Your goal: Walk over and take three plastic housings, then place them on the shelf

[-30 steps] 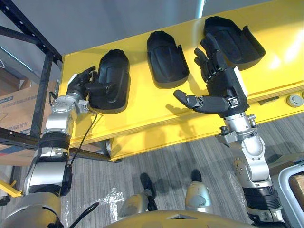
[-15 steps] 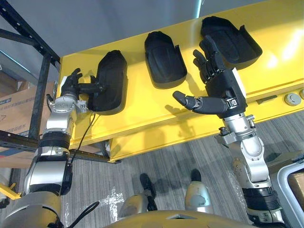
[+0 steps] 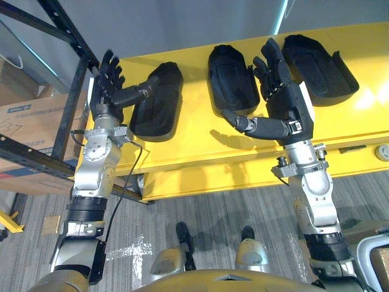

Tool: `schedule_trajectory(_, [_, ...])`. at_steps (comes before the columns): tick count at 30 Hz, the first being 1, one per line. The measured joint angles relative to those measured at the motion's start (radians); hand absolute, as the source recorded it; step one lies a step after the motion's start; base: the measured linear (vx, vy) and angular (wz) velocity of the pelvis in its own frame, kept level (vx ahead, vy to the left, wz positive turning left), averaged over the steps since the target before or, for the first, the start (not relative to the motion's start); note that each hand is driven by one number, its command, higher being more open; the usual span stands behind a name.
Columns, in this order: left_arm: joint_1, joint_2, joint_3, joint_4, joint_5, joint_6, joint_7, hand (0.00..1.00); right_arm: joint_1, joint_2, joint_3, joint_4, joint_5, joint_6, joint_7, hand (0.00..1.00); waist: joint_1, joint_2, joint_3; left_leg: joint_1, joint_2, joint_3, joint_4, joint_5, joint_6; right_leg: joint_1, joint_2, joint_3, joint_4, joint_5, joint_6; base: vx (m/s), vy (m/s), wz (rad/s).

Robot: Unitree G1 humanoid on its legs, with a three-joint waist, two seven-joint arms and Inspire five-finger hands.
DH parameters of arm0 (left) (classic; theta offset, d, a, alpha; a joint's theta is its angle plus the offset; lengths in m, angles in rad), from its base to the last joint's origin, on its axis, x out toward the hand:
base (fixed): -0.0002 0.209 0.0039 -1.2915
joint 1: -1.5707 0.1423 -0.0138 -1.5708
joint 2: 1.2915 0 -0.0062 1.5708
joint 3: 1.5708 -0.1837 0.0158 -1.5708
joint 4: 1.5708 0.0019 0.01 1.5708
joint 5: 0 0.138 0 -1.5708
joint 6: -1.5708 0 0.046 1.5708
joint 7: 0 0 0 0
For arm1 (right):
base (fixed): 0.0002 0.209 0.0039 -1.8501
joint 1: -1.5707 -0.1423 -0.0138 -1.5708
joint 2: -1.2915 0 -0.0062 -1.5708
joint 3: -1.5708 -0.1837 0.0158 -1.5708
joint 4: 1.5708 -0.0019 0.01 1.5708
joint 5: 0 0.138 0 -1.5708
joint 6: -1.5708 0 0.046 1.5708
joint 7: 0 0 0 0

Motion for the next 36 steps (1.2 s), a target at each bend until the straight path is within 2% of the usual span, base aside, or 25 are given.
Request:
schedule_trajectory(4, [0.047,-0.006,0.003,-0.113,0.069,-0.033,-0.021,1.00,-0.048,-0.005,0.003,0.065,-0.012,0.044,-0.038,1.00,0.031,-0.015,-0.049,0.000,0.003,-0.024,0.000,0.003,-0.004,0.029,0.007,-0.033,-0.021,0.003,0.001,0.01,-0.009,0.21])
schedule_trajectory(6, [0.082,-0.012,0.019,-0.130,0.143,-0.036,-0.021,1.00,-0.091,-0.007,0.009,0.112,-0.011,0.090,-0.041,1.00,0.041,-0.022,-0.070,0.002,0.004,-0.046,-0.001,0.006,-0.006,0.052,0.010,-0.057,-0.034,0.005,0.001,0.01,-0.011,0.26])
schedule_trajectory(12, [0.165,-0.051,0.031,-0.140,0.183,-0.038,-0.035,1.00,-0.152,-0.005,0.064,0.229,-0.003,0.182,-0.061,1.00,0.088,-0.032,-0.088,-0.013,0.006,-0.074,-0.001,0.017,-0.008,0.066,0.017,-0.091,-0.055,0.011,-0.006,-0.01,-0.003,0.17])
schedule_trajectory(14, [0.209,-0.077,0.025,-0.142,0.185,-0.038,-0.072,1.00,-0.159,0.011,0.089,0.296,-0.003,0.210,-0.089,1.00,0.110,-0.036,-0.091,-0.013,0.004,-0.090,-0.001,0.021,-0.008,0.080,0.018,-0.104,-0.065,0.013,-0.009,-0.01,-0.001,0.19])
schedule_trajectory(17, [0.277,-0.111,0.009,-0.176,0.180,-0.032,-0.120,1.00,-0.170,0.057,0.093,0.357,0.001,0.226,-0.133,1.00,0.126,-0.036,-0.091,-0.017,0.004,-0.105,-0.001,0.026,-0.007,0.088,0.020,-0.120,-0.067,0.013,-0.010,-0.02,-0.008,0.16])
schedule_trajectory(24, [0.401,-0.175,-0.049,-0.245,0.142,-0.033,-0.196,1.00,-0.237,0.071,0.094,0.440,0.038,0.246,-0.187,1.00,0.144,-0.036,-0.092,-0.034,0.005,-0.128,-0.001,0.030,-0.012,0.087,0.024,-0.141,-0.066,0.015,-0.011,-0.02,-0.006,0.09])
schedule_trajectory(29, [0.437,-0.195,-0.066,-0.256,0.115,-0.033,-0.208,1.00,-0.247,0.071,0.092,0.473,0.038,0.247,-0.212,1.00,0.161,-0.036,-0.092,-0.036,0.005,-0.131,-0.001,0.030,-0.012,0.087,0.025,-0.145,-0.066,0.015,-0.011,0.00,-0.003,0.01])
schedule_trajectory(36, [0.475,-0.208,-0.082,-0.258,0.110,-0.033,-0.219,1.00,-0.319,0.070,0.088,0.572,0.046,0.288,-0.202,1.00,0.163,-0.036,-0.091,-0.045,0.004,-0.148,-0.001,0.039,-0.007,0.087,0.024,-0.162,-0.065,0.015,-0.012,0.00,-0.017,0.07])
